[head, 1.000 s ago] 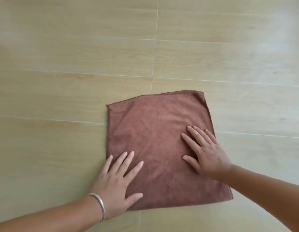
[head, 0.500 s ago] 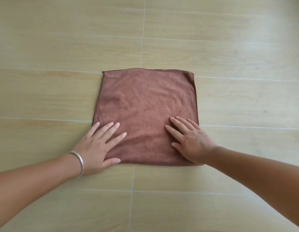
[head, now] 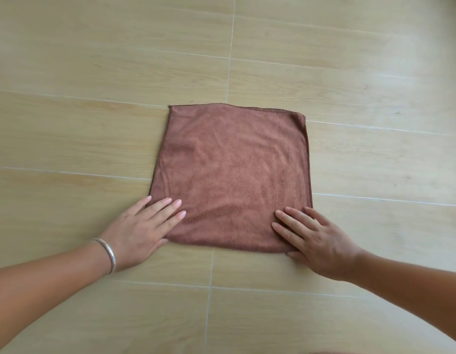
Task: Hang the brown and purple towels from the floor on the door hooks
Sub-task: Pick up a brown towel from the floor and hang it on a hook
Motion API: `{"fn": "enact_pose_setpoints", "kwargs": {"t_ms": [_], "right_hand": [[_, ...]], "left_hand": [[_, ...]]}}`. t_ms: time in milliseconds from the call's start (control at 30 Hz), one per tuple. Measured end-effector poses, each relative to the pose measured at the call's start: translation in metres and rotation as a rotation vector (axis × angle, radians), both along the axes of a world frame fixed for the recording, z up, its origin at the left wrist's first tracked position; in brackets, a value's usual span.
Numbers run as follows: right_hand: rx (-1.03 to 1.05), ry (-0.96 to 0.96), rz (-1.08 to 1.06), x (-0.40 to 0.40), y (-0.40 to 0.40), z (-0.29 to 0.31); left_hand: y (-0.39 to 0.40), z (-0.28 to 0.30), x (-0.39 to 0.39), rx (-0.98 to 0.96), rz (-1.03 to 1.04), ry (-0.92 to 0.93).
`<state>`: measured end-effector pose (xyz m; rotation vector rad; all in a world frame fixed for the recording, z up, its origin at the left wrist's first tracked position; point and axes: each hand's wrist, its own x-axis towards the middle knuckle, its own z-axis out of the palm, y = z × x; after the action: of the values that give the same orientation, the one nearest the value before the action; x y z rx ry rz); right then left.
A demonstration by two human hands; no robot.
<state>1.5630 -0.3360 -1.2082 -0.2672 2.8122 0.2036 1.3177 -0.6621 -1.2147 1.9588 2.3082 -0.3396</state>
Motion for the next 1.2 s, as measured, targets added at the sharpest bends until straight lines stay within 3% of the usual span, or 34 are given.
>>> {"fn": "enact_pose_setpoints", "kwargs": {"t_ms": [233,500,667,933,1200], "right_hand": [[0.033,-0.004,-0.074,-0.016,0.009,0.053],[0.029,0.061,-0.383,-0.069,0.054,0.246],[0.084,0.128,-0.537,-0.092,0.059,0.433],[0.117,0.168,-0.563,-0.092,0.048,0.786],[0.212,0.395,-0.548,-0.076,0.044,1.055]], "left_hand": [[0.012,0.047,-0.022,0.063,-0.137,0.038],[0.053,0.231,-0.078,0.123,0.156,0.155],[0.069,0.406,-0.093,0.032,0.335,0.213],[0.067,0.760,-0.089,-0.004,0.418,0.214],[0.056,1.041,-0.083,0.174,0.380,0.244]]}}
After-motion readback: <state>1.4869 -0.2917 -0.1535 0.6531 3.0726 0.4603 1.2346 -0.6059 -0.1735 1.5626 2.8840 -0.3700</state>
